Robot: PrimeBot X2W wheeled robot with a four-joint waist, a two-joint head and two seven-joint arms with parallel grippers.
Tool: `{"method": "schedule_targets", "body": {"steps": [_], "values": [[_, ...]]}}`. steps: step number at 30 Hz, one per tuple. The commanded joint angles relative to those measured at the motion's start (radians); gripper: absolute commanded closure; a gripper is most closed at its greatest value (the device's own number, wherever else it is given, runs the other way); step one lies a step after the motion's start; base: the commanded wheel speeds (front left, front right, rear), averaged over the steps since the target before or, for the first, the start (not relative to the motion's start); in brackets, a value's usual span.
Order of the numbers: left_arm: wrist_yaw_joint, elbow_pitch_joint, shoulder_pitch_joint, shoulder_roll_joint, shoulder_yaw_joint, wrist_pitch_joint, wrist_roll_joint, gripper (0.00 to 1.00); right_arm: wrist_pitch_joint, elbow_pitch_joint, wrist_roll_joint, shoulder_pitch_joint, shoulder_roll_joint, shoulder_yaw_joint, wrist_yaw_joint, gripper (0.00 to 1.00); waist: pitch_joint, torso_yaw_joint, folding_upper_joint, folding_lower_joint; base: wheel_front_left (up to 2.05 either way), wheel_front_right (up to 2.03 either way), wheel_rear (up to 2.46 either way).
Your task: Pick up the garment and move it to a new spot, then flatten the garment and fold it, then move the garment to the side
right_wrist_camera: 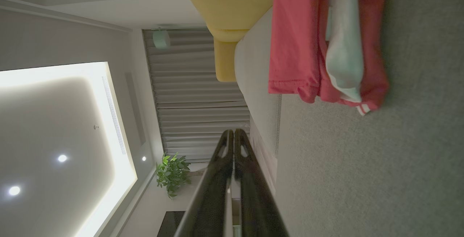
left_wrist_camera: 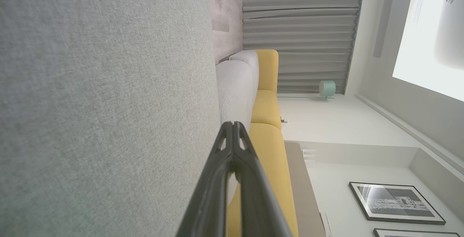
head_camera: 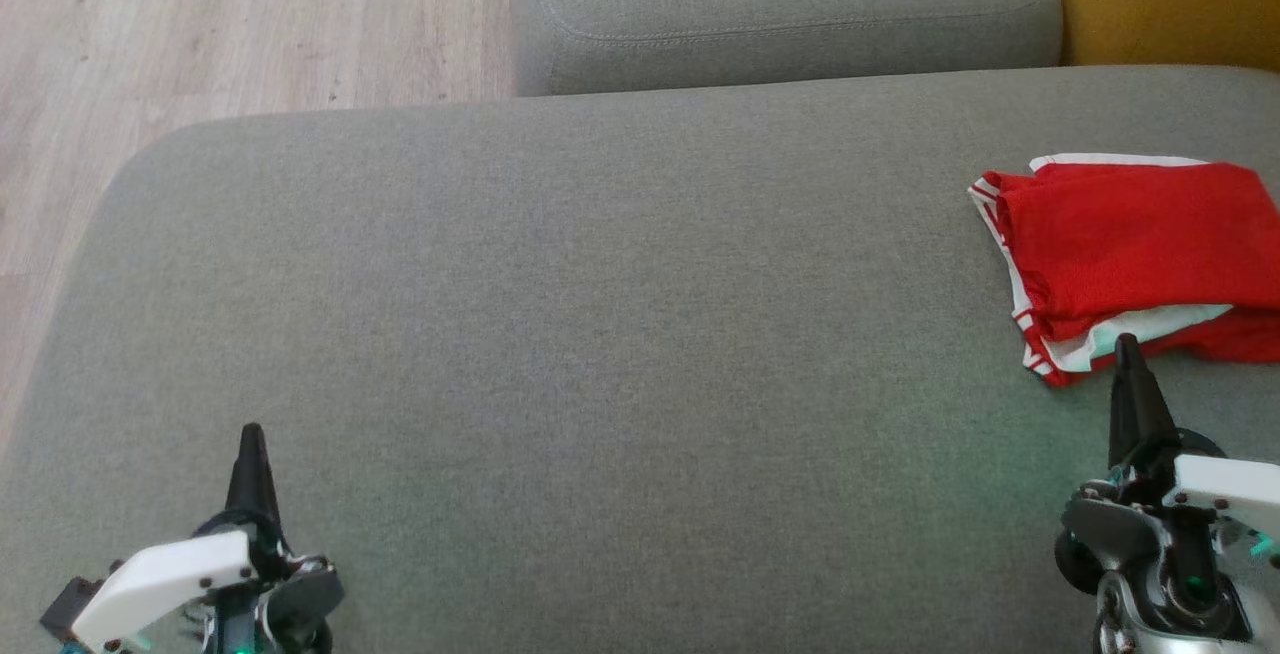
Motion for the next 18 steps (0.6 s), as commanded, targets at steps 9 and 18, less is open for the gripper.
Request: {"method": "schedule_targets", "body": {"steps": [9, 18], "values": [[-0.007, -0.037, -0.051, 0.008, 0.042, 0.003, -0.005, 1.0, 0.008, -0.038, 0.0, -0.021, -0.009, 0.015, -0.001, 1.0, 0.0, 0.0, 0.0, 0.0, 0.0, 0.0, 0.0], [-0.007, -0.037, -0.051, 0.008, 0.042, 0.003, -0.005, 1.0, 0.01, -0.038, -0.002, -0.021, -0.008, 0.013, -0.001, 1.0, 0.0, 0.0, 0.0, 0.0, 0.0, 0.0, 0.0]]}}
